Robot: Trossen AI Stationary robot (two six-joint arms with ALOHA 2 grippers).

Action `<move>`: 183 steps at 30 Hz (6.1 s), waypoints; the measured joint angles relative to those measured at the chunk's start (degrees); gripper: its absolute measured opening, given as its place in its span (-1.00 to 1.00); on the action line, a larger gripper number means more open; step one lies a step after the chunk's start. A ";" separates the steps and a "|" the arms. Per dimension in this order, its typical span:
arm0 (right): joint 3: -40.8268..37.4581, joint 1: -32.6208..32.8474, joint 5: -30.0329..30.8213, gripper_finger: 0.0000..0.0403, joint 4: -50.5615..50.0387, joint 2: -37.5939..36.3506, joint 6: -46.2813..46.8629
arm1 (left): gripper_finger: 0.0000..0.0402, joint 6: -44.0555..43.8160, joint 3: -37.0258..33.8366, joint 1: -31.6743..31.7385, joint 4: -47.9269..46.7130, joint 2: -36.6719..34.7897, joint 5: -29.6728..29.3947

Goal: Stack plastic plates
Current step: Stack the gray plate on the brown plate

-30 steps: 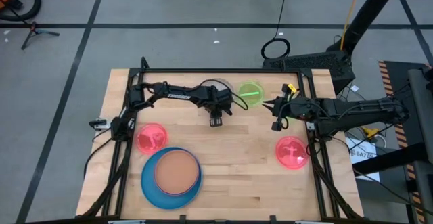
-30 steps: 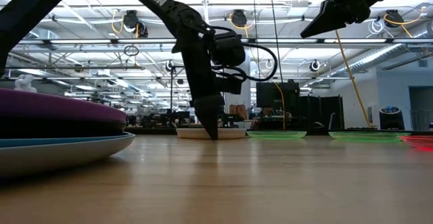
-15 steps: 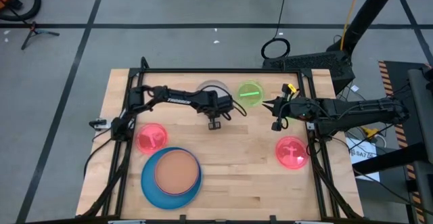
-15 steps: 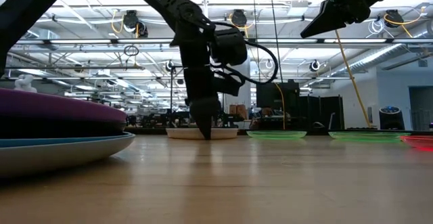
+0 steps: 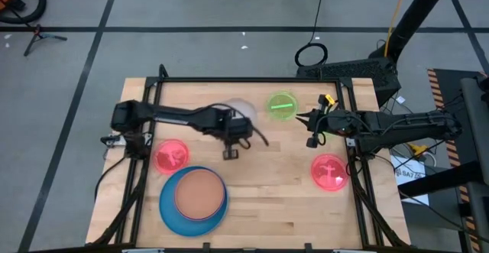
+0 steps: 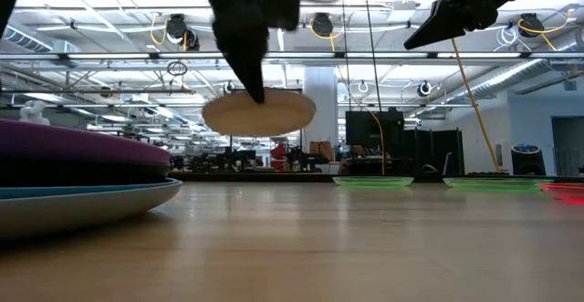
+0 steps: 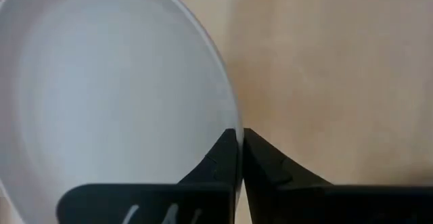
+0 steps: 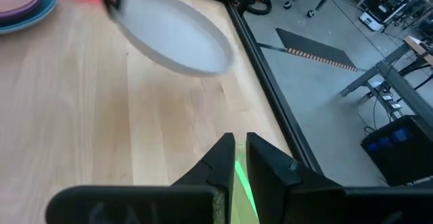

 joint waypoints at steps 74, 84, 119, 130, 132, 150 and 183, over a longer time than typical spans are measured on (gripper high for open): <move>0.00 0.00 -0.15 -0.84 0.42 0.02 0.81 | -0.66 -44.94 0.09 -30.44 -11.82 -6.48 12.82; 0.00 0.00 -0.17 -0.84 0.42 0.02 0.83 | -0.39 -42.92 0.09 -30.42 -11.88 -6.48 11.90; 0.00 0.00 -0.15 -0.84 0.42 0.02 0.72 | -0.39 -35.02 0.15 -10.09 -6.01 -5.27 -14.34; 0.00 -0.02 -0.15 -0.84 0.23 0.00 0.36 | -0.39 -43.80 0.09 -7.46 -2.08 7.20 -14.70; 0.00 0.00 -0.15 -0.84 0.07 0.00 0.38 | -0.39 -42.93 0.09 -6.32 -0.68 9.86 -10.97; 0.00 0.00 -0.17 -0.84 0.16 0.02 0.63 | -0.39 -42.97 0.01 -2.97 -0.06 15.06 -5.63; 0.02 -0.02 -0.13 -0.84 0.03 0.02 0.72 | -0.39 -40.35 0.09 -3.42 1.45 16.40 -5.00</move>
